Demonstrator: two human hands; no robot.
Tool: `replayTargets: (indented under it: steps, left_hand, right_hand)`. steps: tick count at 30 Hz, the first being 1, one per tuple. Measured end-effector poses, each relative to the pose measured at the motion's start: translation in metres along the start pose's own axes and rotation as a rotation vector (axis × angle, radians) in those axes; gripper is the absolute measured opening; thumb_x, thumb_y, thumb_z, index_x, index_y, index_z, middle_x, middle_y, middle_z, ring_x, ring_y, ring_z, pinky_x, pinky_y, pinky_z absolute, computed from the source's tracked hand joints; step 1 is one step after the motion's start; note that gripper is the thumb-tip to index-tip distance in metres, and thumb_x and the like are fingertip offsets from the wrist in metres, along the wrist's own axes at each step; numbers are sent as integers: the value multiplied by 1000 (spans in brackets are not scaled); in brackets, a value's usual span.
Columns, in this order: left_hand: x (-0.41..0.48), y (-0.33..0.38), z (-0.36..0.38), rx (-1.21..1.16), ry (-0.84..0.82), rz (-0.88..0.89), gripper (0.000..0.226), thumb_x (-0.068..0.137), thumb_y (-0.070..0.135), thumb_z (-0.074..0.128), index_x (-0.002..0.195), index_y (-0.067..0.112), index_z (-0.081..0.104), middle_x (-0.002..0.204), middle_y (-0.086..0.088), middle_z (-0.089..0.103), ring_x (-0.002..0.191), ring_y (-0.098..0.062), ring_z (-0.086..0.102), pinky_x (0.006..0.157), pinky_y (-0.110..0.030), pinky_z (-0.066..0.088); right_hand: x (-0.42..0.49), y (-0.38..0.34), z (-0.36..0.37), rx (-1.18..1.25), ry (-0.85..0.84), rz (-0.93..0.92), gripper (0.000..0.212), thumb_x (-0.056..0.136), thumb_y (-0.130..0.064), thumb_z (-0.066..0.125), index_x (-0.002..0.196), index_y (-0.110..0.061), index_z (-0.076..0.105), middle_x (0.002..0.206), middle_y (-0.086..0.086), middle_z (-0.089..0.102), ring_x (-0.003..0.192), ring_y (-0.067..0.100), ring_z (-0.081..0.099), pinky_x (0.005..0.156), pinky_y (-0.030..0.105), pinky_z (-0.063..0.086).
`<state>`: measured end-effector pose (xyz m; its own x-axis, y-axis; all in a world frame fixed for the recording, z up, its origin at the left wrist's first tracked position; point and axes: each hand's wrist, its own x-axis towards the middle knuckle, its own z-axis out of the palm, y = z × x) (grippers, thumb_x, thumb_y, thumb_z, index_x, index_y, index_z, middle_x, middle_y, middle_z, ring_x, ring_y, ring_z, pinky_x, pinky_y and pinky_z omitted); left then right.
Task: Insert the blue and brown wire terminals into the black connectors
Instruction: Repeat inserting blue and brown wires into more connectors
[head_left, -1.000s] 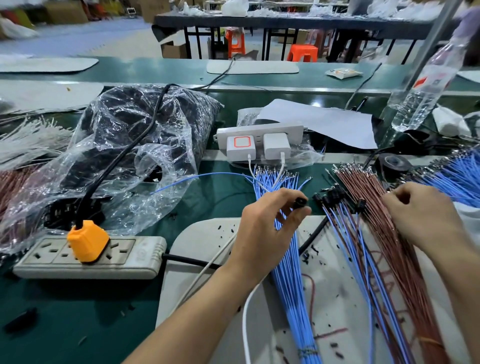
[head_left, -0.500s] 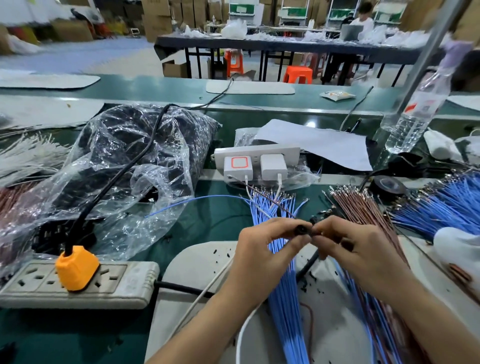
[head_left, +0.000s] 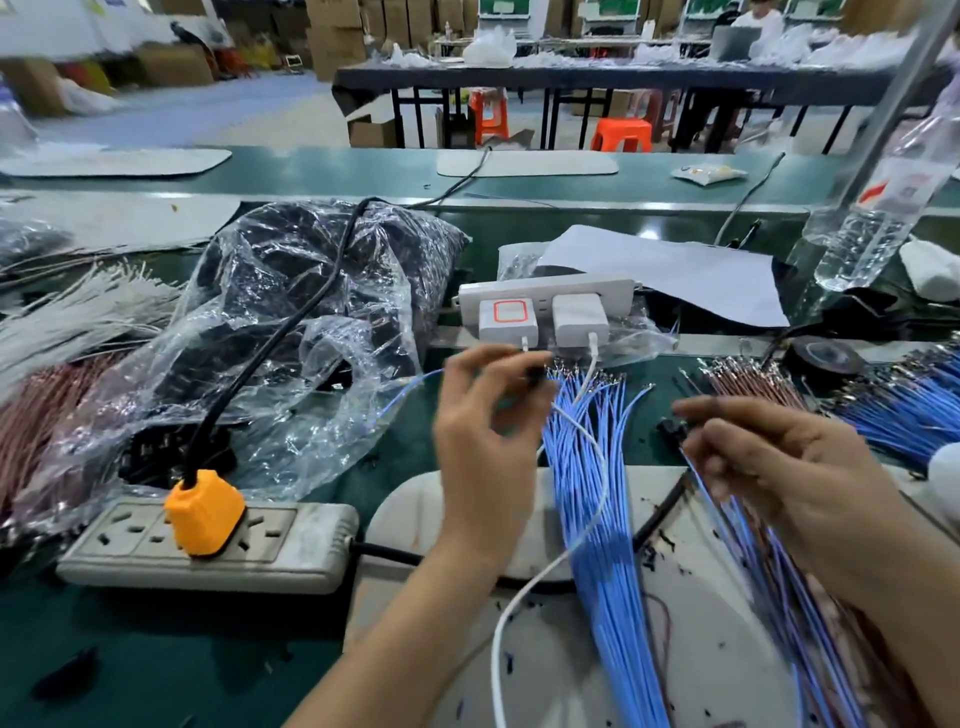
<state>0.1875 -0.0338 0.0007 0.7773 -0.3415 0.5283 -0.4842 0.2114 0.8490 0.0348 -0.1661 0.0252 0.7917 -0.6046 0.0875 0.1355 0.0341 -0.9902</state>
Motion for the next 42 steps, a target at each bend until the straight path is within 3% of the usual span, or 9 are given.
replayTargets:
  steps: [3, 7, 11, 18, 25, 30, 34, 40, 42]
  left_hand:
    - [-12, 3, 10, 57, -269, 193, 19, 81, -3, 69, 100, 2, 71, 99, -9, 59, 86, -10, 62, 81, -23, 54]
    - [-14, 2, 12, 46, -397, 148, 20, 79, -7, 70, 98, -3, 71, 95, -8, 59, 82, -10, 62, 82, -19, 53]
    - [-15, 2, 14, 20, -398, 75, 15, 75, -6, 74, 88, -4, 68, 93, -9, 58, 78, -12, 60, 76, -19, 54]
    - [-18, 7, 14, 61, -464, 49, 17, 74, 1, 77, 76, 0, 60, 91, -11, 58, 76, -19, 58, 67, -35, 51]
    - [-19, 10, 14, 23, -438, 22, 18, 74, 2, 78, 75, -1, 60, 89, -5, 57, 77, -17, 58, 65, -27, 50]
    - [-19, 12, 16, -56, -375, -58, 32, 75, -1, 77, 73, 20, 52, 90, 4, 55, 75, -4, 58, 67, -19, 50]
    - [-20, 9, 15, -156, -366, -79, 32, 76, -7, 73, 77, 19, 53, 96, -2, 55, 79, -25, 67, 75, -24, 53]
    - [-20, 8, 14, -192, -374, -127, 38, 76, -4, 71, 76, 28, 51, 105, -12, 58, 84, -30, 71, 79, -36, 56]
    - [-19, 7, 14, -163, -379, -103, 37, 77, -6, 71, 78, 25, 50, 105, -11, 58, 82, -26, 72, 79, -32, 56]
  right_hand:
    - [-3, 1, 8, 45, 87, -179, 25, 65, -32, 68, 86, -22, 78, 75, 6, 72, 63, 10, 66, 59, 17, 55]
    - [-13, -2, 22, -116, 142, -363, 21, 84, -39, 58, 92, -25, 71, 85, 3, 73, 73, 20, 71, 64, 22, 57]
    - [-16, -1, 32, -175, 138, -411, 17, 91, -30, 51, 94, -18, 63, 84, 4, 74, 70, 22, 71, 60, 24, 56]
    - [-21, 4, 37, -237, 80, -487, 15, 93, -12, 47, 93, -14, 62, 86, -1, 73, 73, 18, 71, 67, 23, 57]
    - [-19, 7, 34, -366, 111, -547, 10, 91, -15, 57, 93, -20, 66, 85, -2, 65, 72, 13, 68, 70, 19, 55]
    - [-21, 7, 31, -448, 133, -626, 10, 92, -23, 56, 96, -23, 65, 84, -8, 63, 71, 11, 65, 69, 18, 52]
    - [-22, 7, 31, -453, 153, -656, 12, 91, -20, 56, 98, -23, 65, 86, -10, 64, 71, 9, 66, 67, 20, 54]
    - [-23, 6, 33, -473, 135, -664, 12, 90, -20, 56, 98, -23, 64, 84, -12, 65, 69, 8, 65, 67, 14, 50]
    - [-25, 5, 34, -464, 131, -671, 12, 90, -20, 56, 98, -23, 64, 84, -13, 65, 70, 8, 65, 68, 14, 50]
